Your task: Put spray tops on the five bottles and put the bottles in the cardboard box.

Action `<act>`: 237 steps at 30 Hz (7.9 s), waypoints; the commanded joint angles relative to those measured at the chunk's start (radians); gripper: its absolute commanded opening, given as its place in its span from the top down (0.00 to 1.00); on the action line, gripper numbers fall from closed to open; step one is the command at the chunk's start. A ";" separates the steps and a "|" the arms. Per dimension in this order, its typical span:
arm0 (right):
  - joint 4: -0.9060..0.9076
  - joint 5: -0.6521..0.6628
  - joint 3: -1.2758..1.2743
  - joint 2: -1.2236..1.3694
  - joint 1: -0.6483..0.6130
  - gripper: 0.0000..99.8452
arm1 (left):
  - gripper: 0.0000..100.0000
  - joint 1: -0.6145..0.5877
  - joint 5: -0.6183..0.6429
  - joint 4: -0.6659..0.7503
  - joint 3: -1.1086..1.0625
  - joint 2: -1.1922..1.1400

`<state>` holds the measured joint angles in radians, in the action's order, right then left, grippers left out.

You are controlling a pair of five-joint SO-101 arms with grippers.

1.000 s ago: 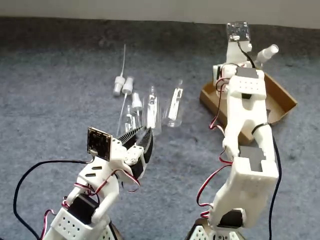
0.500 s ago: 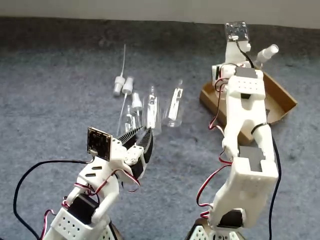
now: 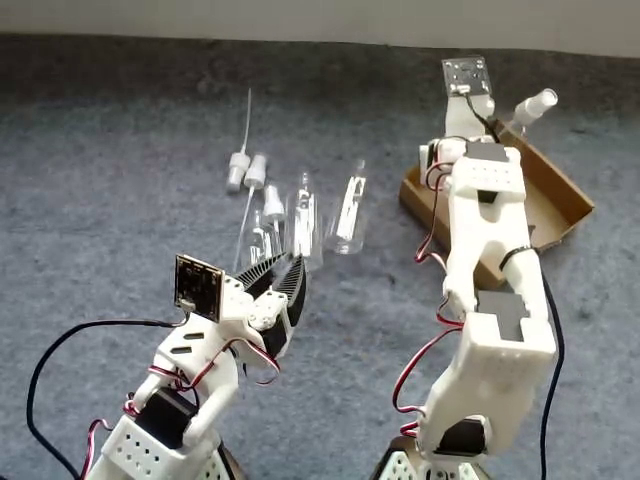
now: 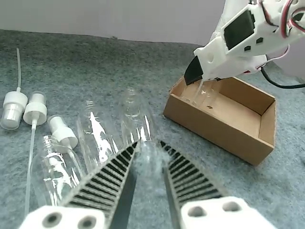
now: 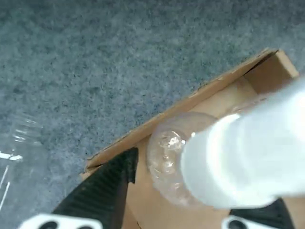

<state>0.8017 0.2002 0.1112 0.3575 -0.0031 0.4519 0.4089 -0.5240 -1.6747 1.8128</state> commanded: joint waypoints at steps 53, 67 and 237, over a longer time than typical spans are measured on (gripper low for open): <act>0.966 0.005 0.820 -0.031 -0.064 0.77 | 0.99 -0.110 0.002 0.003 -0.018 0.012; 0.938 -0.181 0.702 -0.021 -0.303 0.84 | 0.99 -0.110 0.002 0.003 -0.019 0.012; 0.358 0.233 -0.842 -0.783 -0.341 0.77 | 0.99 -0.101 0.002 -0.003 -0.019 0.008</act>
<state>1.1531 0.4595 -0.8032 -0.4634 -0.3207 0.3521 0.4089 -0.5240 -1.6763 1.8128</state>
